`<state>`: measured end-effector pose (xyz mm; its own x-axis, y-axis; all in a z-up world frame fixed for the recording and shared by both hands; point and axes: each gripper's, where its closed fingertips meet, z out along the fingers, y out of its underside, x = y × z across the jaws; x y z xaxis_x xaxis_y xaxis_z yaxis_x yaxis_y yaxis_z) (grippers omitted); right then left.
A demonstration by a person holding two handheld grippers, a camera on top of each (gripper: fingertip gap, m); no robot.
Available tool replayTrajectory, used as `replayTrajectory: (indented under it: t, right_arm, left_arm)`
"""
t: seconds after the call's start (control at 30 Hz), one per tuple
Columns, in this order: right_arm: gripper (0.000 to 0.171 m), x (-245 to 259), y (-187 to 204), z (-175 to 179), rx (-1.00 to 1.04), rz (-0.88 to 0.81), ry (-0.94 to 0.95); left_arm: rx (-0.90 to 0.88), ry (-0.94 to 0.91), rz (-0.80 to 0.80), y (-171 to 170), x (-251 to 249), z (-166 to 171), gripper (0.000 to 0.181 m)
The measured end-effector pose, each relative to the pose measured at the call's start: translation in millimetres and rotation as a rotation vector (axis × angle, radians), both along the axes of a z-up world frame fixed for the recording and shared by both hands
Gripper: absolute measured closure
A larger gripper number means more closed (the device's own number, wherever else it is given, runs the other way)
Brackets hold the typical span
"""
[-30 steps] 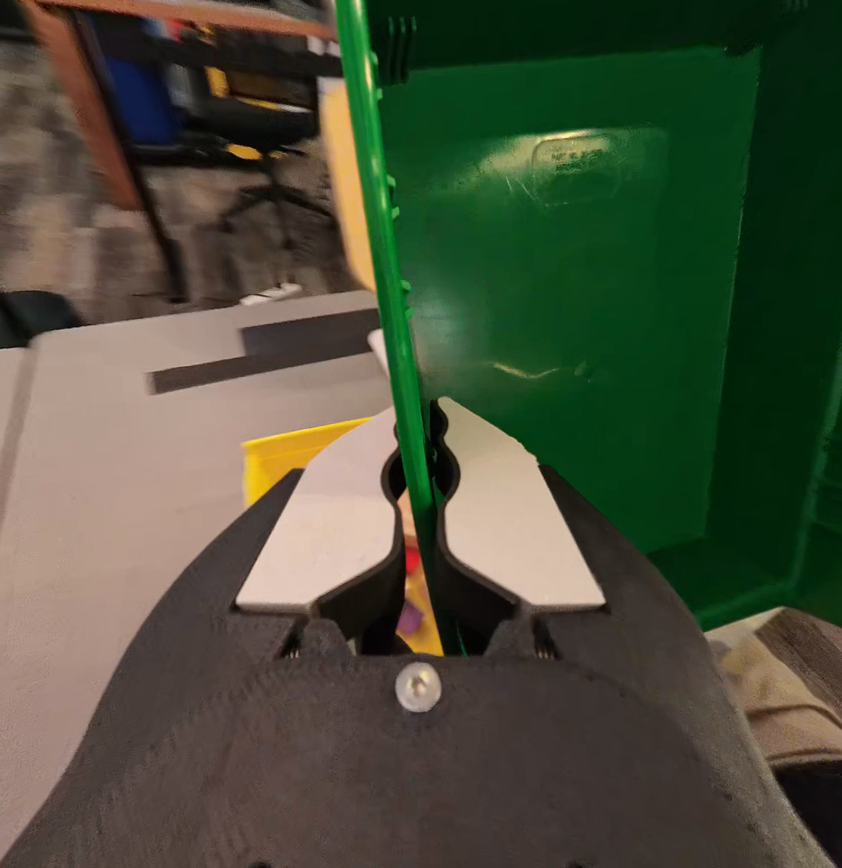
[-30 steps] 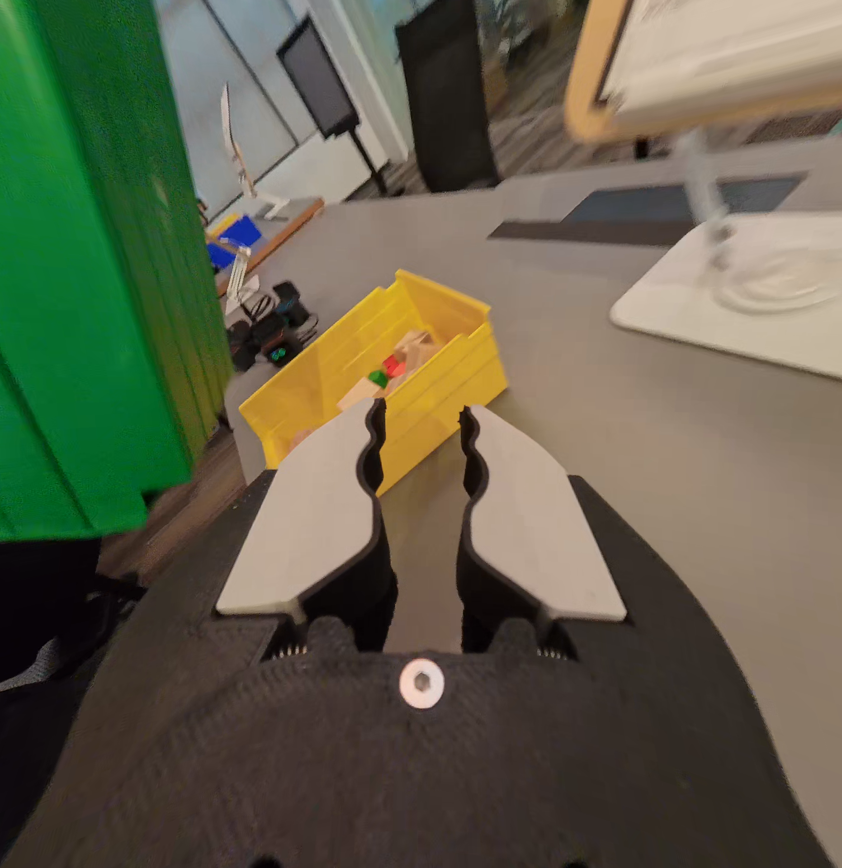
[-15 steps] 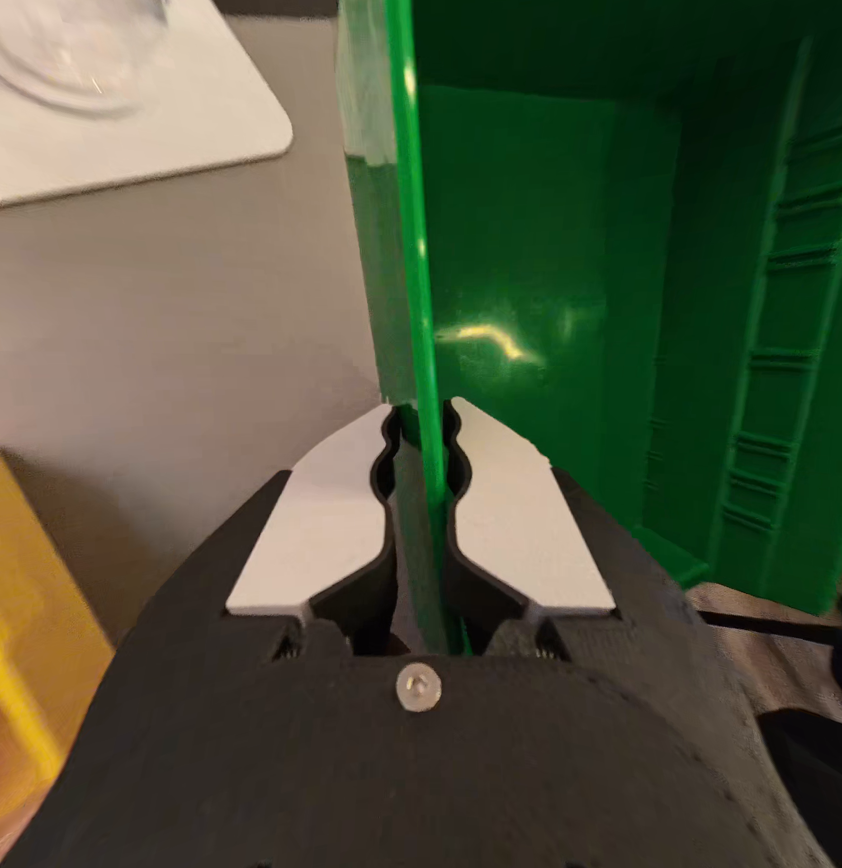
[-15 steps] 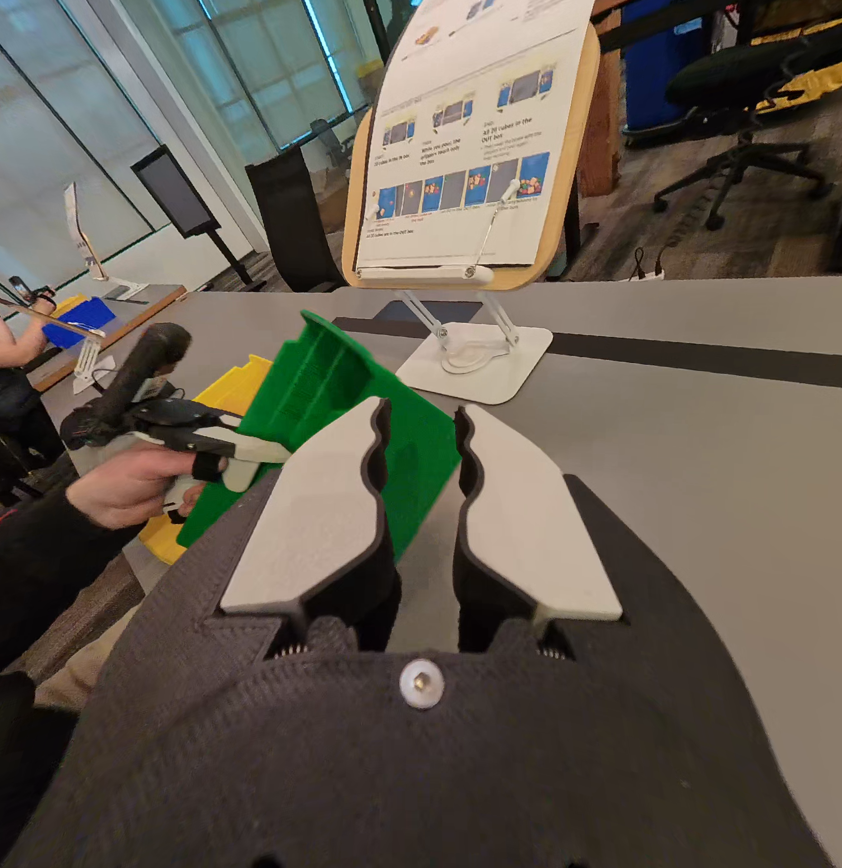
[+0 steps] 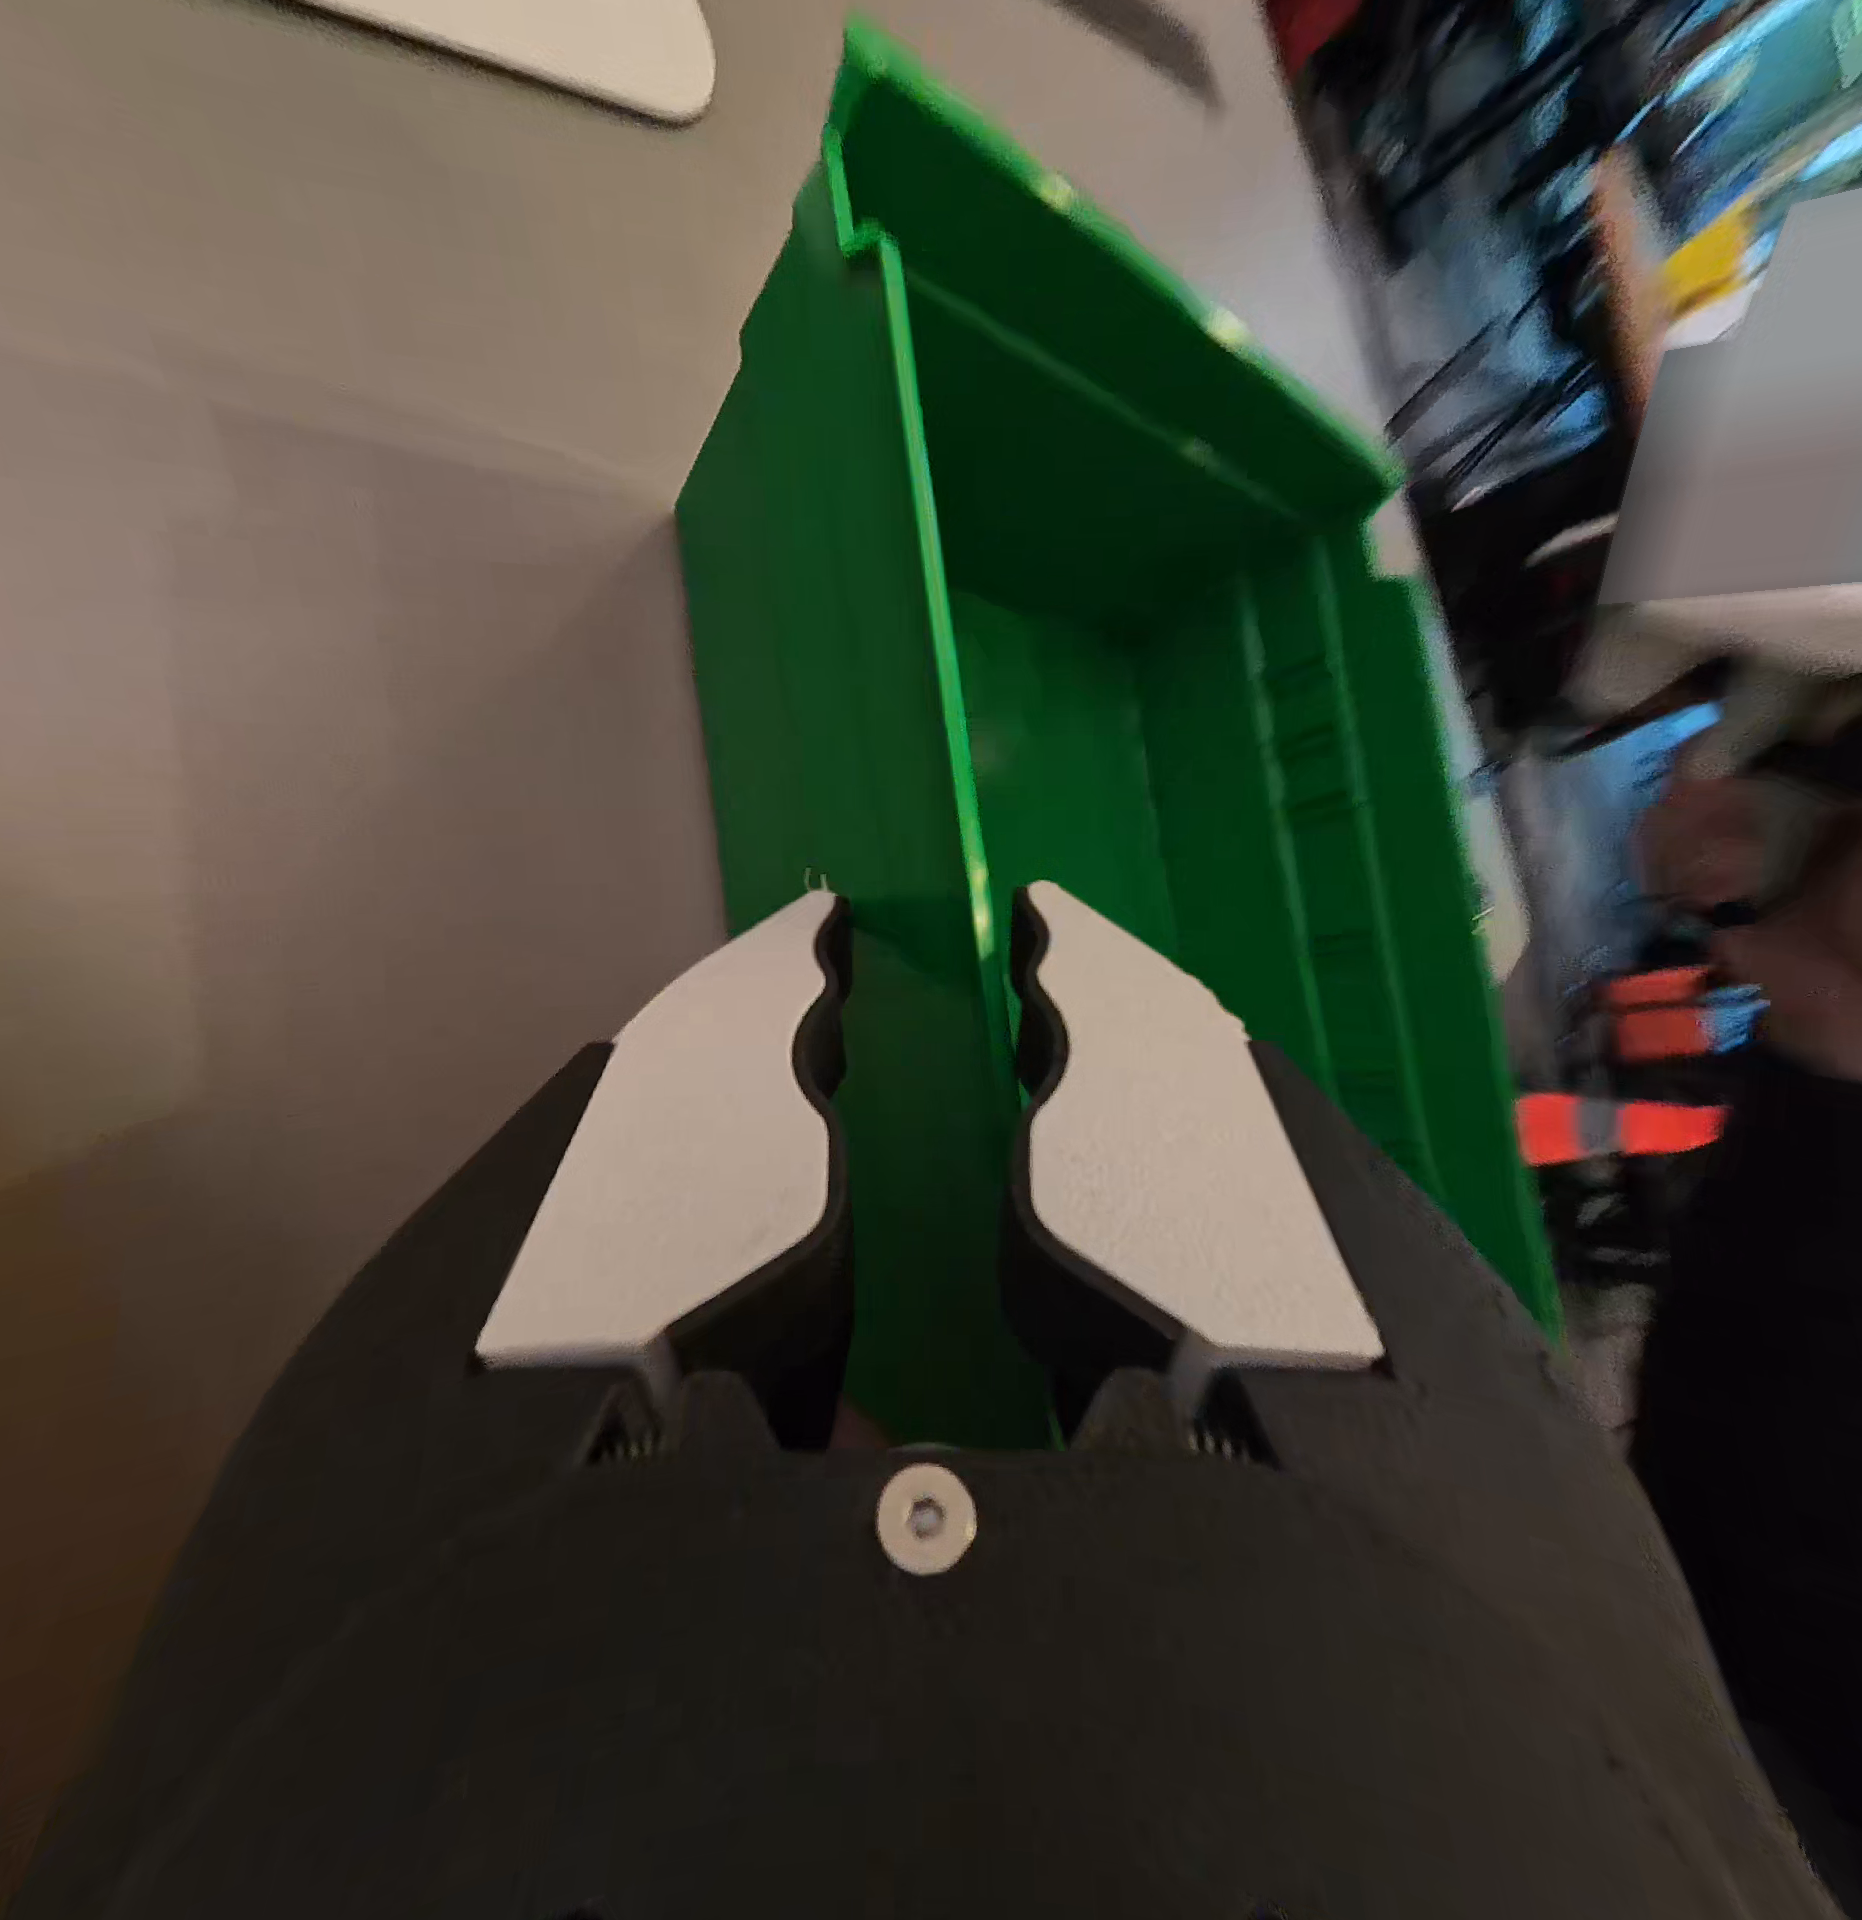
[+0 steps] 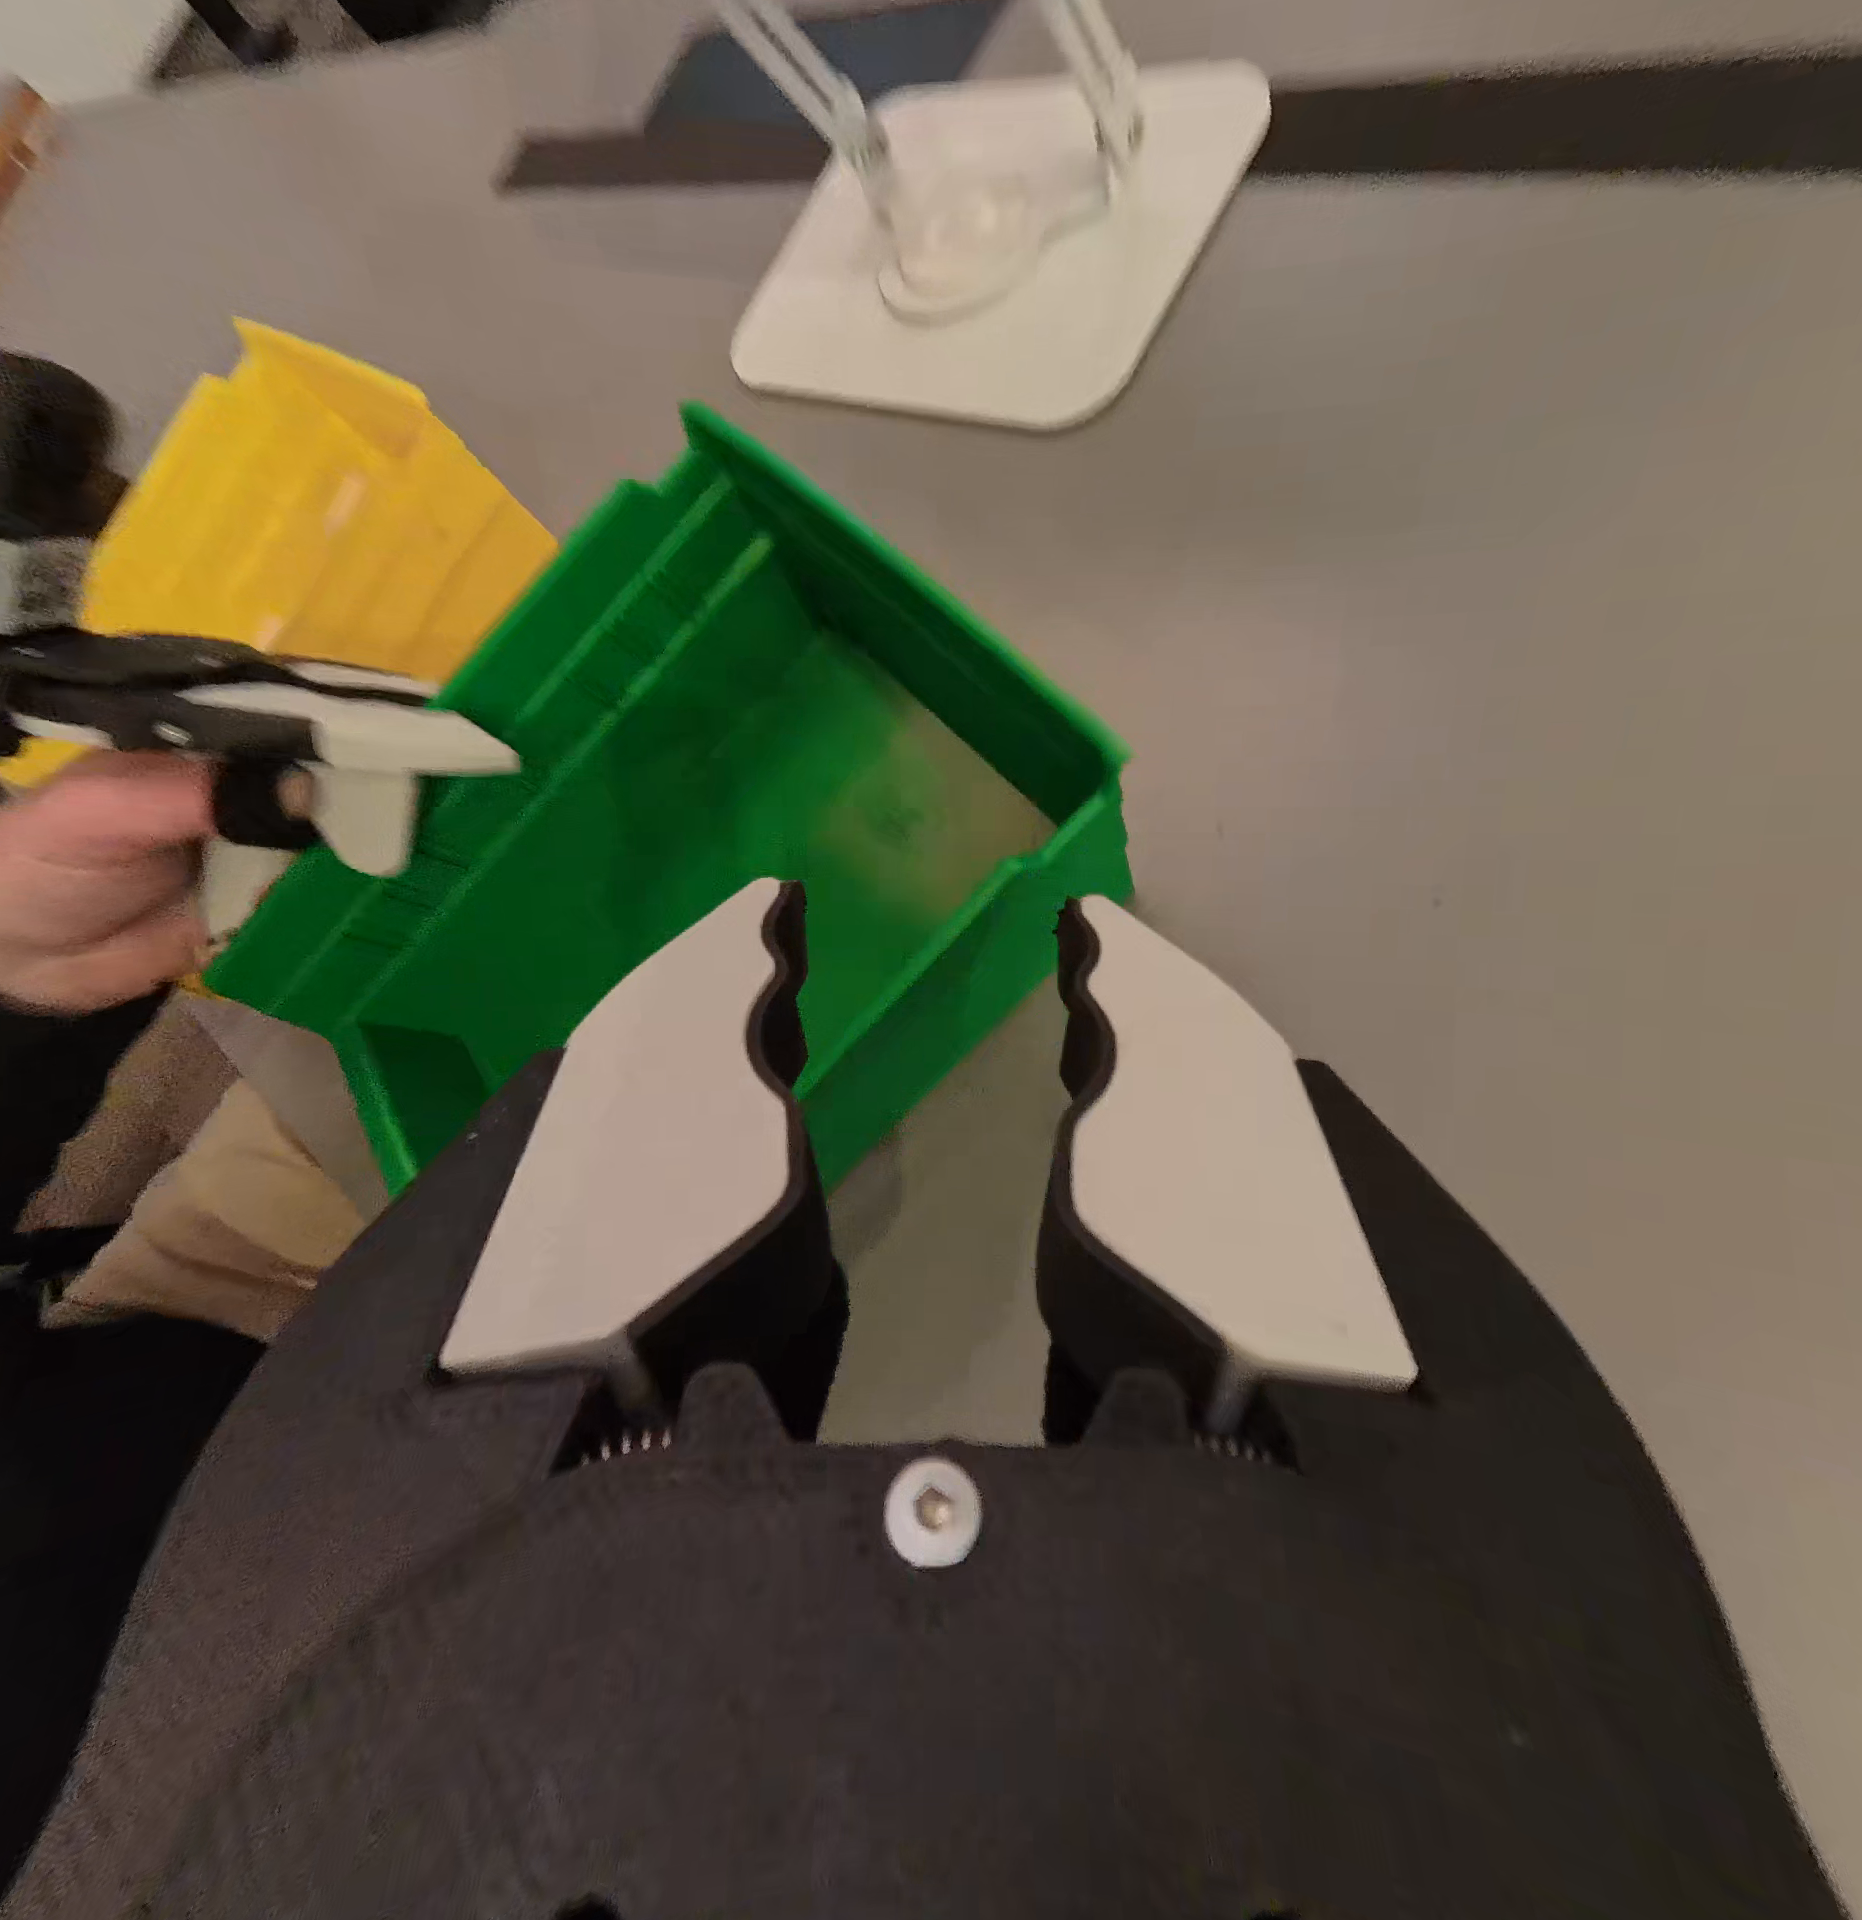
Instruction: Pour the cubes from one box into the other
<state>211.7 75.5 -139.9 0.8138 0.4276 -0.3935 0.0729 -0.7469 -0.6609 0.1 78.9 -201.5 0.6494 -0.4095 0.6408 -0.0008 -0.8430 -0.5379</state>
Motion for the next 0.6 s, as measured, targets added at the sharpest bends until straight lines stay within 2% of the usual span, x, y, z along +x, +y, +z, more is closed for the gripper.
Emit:
replayTrajectory:
  t: [0.07,0.13,0.2,0.3,0.43,0.6]
  right_arm:
    - [0.130,-5,-8,-19,-0.088,0.039,-0.027]
    - [0.131,-16,-22,-36,-0.190,0.114,-0.032]
    - [0.132,-26,-34,-52,-0.278,0.186,-0.056]
    - [0.138,-39,-38,-63,-0.307,0.224,-0.081]
    - [0.133,-43,-42,-70,-0.330,0.243,-0.130]
    - [0.128,-36,-36,-59,-0.304,0.184,-0.085]
  left_arm:
    - [-0.020,-0.160,0.049,1,-2,18,0.155]
    - [-0.062,-0.234,0.004,-8,-2,25,0.152]
    - [-0.074,-0.214,-0.017,-17,-4,21,0.150]
    - [-0.066,-0.196,-0.037,-30,-3,17,0.149]
    - [-0.050,-0.182,-0.044,-44,-4,17,0.147]
    - [0.013,-0.135,-0.160,-62,-5,31,0.112]
